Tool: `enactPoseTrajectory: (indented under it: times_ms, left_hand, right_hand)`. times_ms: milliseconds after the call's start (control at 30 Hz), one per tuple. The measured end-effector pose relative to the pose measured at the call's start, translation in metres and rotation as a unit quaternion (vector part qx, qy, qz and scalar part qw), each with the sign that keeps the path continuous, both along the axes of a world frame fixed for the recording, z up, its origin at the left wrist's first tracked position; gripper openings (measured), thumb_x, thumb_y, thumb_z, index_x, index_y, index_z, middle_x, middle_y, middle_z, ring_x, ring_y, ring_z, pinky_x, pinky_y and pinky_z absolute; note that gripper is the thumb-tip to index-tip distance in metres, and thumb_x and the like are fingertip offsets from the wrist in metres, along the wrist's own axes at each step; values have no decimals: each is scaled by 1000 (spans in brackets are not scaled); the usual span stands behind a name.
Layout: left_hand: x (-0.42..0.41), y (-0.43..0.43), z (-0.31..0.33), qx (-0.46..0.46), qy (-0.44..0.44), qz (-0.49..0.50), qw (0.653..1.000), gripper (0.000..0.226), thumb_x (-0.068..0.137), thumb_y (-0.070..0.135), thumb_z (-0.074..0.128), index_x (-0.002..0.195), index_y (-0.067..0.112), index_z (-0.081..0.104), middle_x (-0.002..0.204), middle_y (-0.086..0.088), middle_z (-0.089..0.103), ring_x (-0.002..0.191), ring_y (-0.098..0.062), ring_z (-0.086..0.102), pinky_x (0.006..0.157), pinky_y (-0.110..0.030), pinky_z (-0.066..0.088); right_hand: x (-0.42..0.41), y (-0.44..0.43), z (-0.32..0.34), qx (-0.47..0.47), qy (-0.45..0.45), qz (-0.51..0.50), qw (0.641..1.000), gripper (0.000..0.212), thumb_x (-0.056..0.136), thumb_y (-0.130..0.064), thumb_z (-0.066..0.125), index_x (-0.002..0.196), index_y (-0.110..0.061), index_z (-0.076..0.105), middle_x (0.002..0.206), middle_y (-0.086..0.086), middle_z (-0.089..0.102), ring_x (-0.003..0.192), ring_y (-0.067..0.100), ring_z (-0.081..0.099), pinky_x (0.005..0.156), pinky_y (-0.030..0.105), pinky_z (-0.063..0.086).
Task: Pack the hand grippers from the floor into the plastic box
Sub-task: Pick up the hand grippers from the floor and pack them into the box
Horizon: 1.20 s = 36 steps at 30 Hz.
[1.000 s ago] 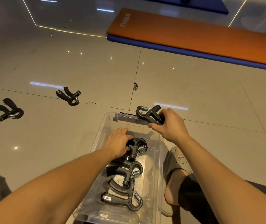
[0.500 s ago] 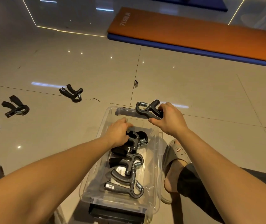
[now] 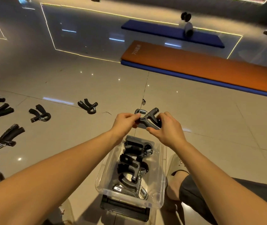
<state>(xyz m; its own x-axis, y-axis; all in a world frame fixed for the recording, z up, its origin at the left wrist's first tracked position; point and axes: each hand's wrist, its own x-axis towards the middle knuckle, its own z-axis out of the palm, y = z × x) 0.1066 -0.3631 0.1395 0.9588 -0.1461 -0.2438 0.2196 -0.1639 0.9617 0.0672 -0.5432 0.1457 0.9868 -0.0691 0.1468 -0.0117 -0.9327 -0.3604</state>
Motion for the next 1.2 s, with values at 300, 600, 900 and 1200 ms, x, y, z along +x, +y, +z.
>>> enactPoseTrajectory:
  times_ms: [300, 600, 900, 1200]
  left_hand:
    - [3, 20, 14, 3, 20, 34, 999, 20, 98, 23, 66, 102, 4, 71, 91, -12, 76, 81, -19, 69, 68, -27, 44]
    - [9, 45, 42, 77, -44, -115, 989, 16, 93, 23, 71, 104, 12, 74, 93, -5, 75, 82, -8, 68, 72, -22, 44]
    - [0, 35, 31, 60, -66, -131, 987, 13, 83, 15, 82, 95, 16, 78, 92, 2, 75, 92, -9, 69, 79, -22, 49]
    - [-10, 18, 18, 138, -152, -102, 973, 27, 71, 22, 91, 93, 16, 77, 101, 1, 58, 90, -3, 52, 72, -21, 39]
  right_hand:
    - [-5, 15, 13, 8, -8, 33, 999, 55, 82, -61, 69, 118, -20, 60, 107, -7, 56, 92, 13, 58, 82, 34, 54]
    - [16, 2, 50, 154, -2, -24, 988, 28, 95, -38, 63, 115, -19, 70, 101, -1, 68, 87, 14, 64, 80, 38, 58]
    - [10, 22, 48, 384, 199, -94, 897, 48, 95, -46, 62, 86, -1, 76, 74, 9, 58, 62, 20, 49, 56, 30, 41]
    - [12, 26, 44, 404, 251, -137, 869, 40, 89, -41, 71, 88, -1, 74, 76, 7, 62, 60, 15, 47, 52, 26, 37]
